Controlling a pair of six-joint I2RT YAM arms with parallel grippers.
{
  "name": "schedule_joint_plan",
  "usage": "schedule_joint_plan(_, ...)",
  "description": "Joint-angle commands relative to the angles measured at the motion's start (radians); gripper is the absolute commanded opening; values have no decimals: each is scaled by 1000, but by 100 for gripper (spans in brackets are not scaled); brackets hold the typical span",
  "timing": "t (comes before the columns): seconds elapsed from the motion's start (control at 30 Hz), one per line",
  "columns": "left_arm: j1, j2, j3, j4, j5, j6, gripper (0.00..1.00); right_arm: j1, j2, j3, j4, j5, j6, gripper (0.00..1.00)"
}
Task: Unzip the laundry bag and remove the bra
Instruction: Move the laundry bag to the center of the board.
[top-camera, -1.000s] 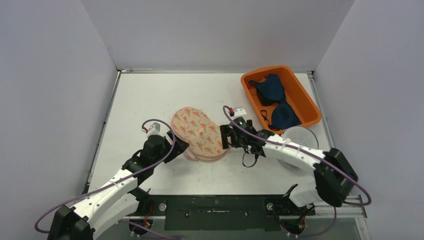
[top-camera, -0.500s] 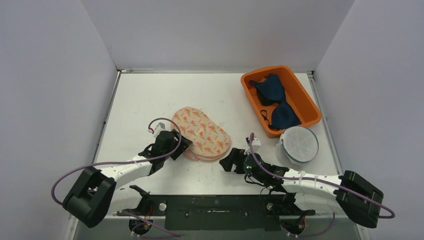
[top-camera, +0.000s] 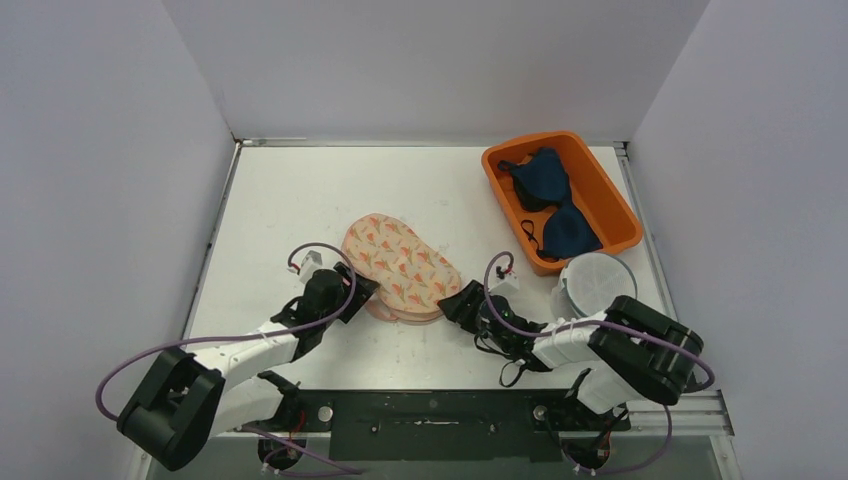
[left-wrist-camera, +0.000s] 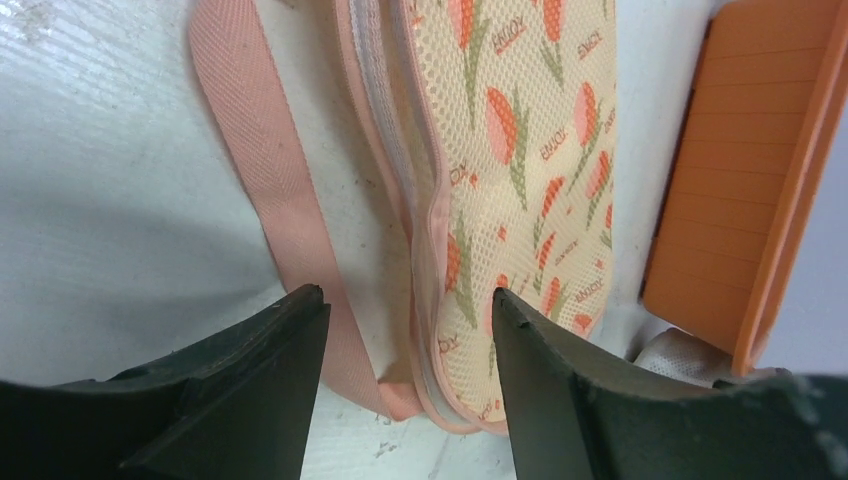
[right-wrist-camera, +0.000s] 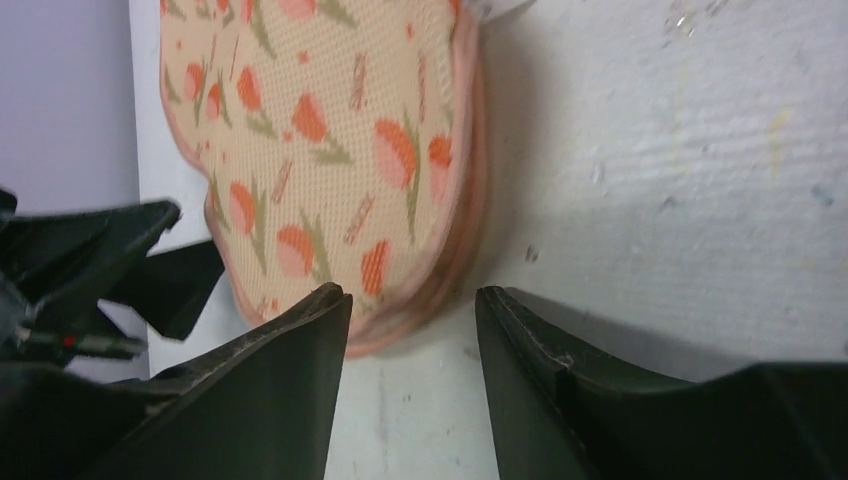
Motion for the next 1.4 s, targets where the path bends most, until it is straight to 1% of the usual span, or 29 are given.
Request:
schedule_joint_plan(0.0, 4, -97, -41, -8, -8, -16, 59, -77, 77, 72, 88, -28, -19, 47)
schedule_joint_plan(0.1, 6, -147, -49, -39, -4, -15, 62, -136, 135, 128, 49, -71, -76, 37)
schedule_joint_plan(0.2, 9, -182, -48, -53, 1, -7, 65, -206, 199, 193, 18, -130, -126, 31)
schedule_joint_plan(0.3, 19, -191, -41, -45, 8, -4, 67, -258, 262, 270, 10, -185, -166, 27)
schedule_joint_plan(0.4, 33, -167, -23, -24, 24, -10, 67, -283, 297, 365, -68, -183, -220, 26)
schedule_joint_plan(0.43, 38, -152, -16, -10, 32, -11, 67, -284, 304, 394, -99, -170, -245, 28)
schedule_joint_plan(0.5, 46, -116, 7, 8, 37, -10, 67, -292, 319, 457, -168, -154, -290, 36)
schedule_joint_plan(0.6, 59, -53, 43, 29, 38, -13, 68, -303, 336, 527, -248, -147, -348, 54)
schedule_joint_plan(0.63, 63, -33, 53, 39, 40, -16, 68, -308, 336, 545, -270, -152, -362, 57)
schedule_joint_plan(0.67, 67, -6, 64, 49, 42, -21, 68, -312, 328, 558, -295, -151, -372, 63)
schedule_joint_plan(0.8, 73, 63, 106, 79, 49, -36, 68, -305, 226, 556, -388, -112, -407, 78)
schedule_joint_plan(0.9, 75, 111, 127, 112, 52, -49, 67, -280, 127, 558, -494, -55, -441, 84)
schedule_joint_plan(0.97, 76, 148, 141, 131, 53, -61, 67, -254, 68, 564, -565, -17, -464, 86)
schedule_joint_plan(1.03, 77, 186, 163, 135, 57, -68, 66, -227, -16, 536, -595, 14, -471, 86)
schedule_joint_plan(1.13, 77, 231, 166, 145, 50, -97, 66, -187, -145, 460, -597, 30, -455, 86)
schedule_joint_plan(1.23, 77, 258, 138, 199, 30, -138, 66, -145, -279, 384, -592, 53, -434, 86)
schedule_joint_plan(1.37, 76, 326, 129, 283, 9, -172, 61, -111, -458, 295, -601, 74, -415, 85)
